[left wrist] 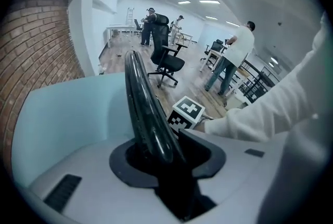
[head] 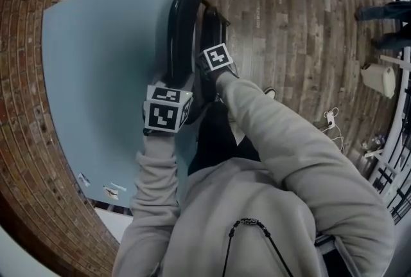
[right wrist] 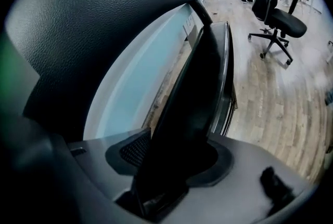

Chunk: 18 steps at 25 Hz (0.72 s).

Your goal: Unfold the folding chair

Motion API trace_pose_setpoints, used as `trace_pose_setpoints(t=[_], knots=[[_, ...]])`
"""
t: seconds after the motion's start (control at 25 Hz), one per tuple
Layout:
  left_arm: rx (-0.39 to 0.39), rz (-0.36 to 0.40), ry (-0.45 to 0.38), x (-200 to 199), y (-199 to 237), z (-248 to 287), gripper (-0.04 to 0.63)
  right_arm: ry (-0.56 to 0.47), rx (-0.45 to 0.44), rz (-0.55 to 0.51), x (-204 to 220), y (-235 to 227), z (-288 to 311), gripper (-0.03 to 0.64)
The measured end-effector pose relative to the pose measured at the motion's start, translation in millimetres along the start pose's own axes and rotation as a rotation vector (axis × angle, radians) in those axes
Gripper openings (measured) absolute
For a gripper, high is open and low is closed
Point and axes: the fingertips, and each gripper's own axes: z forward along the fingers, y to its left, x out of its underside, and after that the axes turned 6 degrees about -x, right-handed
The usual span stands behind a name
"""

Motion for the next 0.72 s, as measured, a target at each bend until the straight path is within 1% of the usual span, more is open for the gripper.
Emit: trace_pose_setpoints(t=[0.16, 0.28, 0.36, 0.48, 0.6, 0.72], knots=[[-0.003, -0.068, -0.009, 2, 1, -1, 0.126, -0.011, -0.055, 0.036, 8, 0, -10, 0.205], [0.023, -0.154, -0.038, -1, -5, 0, 0.116, 0.002, -0.055, 0.067, 21, -19, -29, 0.182], [0.034, -0.219, -0.065, -3, -8, 2, 0.105, -0.001, -0.091, 0.109, 30, -39, -44, 0.165], [0.054, -0.301, -0.089, -5, -22, 9, 0.094, -0.004, -0.184, 0.154, 53, -78, -72, 0.160], [0.067, -0.321, -0.103, -9, -51, 21, 0.089, 0.011, -0.294, 0.163, 89, -134, -106, 0.160], [0.094, -0.368, -0.139, -17, -74, 42, 0.084, -0.002, -0.363, 0.188, 114, -204, -136, 0.167]])
